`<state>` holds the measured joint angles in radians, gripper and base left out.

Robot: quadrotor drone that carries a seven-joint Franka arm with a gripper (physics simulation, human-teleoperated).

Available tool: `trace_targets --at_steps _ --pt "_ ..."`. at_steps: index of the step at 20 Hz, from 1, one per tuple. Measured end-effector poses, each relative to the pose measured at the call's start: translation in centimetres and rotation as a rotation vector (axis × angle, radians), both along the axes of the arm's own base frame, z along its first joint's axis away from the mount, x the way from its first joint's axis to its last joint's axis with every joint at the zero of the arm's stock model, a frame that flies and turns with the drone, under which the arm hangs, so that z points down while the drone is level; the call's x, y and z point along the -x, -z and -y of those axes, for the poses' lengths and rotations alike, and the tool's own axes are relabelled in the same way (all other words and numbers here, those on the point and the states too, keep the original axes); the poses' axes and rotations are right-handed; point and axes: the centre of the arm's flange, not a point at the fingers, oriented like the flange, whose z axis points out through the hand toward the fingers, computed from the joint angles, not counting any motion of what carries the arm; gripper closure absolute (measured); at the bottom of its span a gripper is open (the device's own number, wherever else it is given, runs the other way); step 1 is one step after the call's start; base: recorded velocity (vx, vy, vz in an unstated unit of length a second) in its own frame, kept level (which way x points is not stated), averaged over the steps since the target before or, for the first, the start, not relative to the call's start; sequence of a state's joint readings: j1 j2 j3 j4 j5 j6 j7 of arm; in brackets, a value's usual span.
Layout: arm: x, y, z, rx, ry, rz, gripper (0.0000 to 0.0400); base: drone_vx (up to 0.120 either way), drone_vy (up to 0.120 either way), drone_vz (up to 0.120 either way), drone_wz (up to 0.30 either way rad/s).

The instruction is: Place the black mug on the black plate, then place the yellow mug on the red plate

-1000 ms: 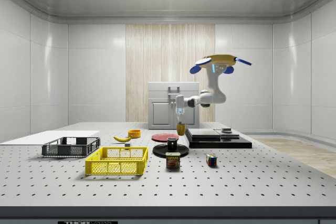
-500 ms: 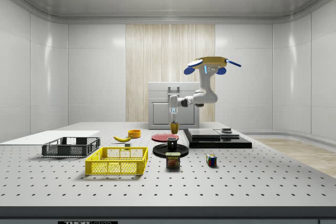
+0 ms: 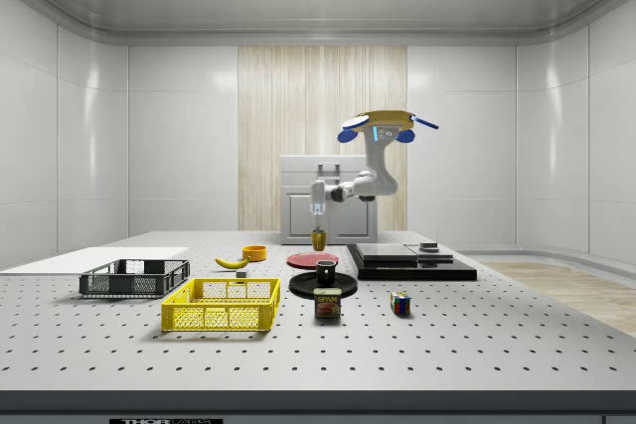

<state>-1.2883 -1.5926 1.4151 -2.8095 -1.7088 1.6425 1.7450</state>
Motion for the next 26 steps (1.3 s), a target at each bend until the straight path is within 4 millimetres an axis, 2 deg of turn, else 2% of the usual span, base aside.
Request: trace_targets --at_steps 4,8,15,19,22,26 --pt "0.0 0.0 0.0 0.000 0.000 0.000 0.0290 0.000 -0.120 0.000 0.000" --pt "0.0 0.0 0.0 0.000 0.000 0.000 0.0290 0.120 -0.120 0.000 0.000" --pt "0.0 0.0 0.0 0.000 0.000 0.000 0.0290 0.000 -0.120 0.000 0.000" --pt "0.0 0.0 0.0 0.000 0.000 0.000 0.0290 0.000 -0.120 -0.090 0.000" --pt "0.0 0.0 -0.2 0.000 0.000 0.000 0.0290 0.000 -0.013 0.000 0.000" --pt "0.0 0.0 -1.4 0.000 0.000 0.000 0.0290 0.000 0.000 0.000 0.000"
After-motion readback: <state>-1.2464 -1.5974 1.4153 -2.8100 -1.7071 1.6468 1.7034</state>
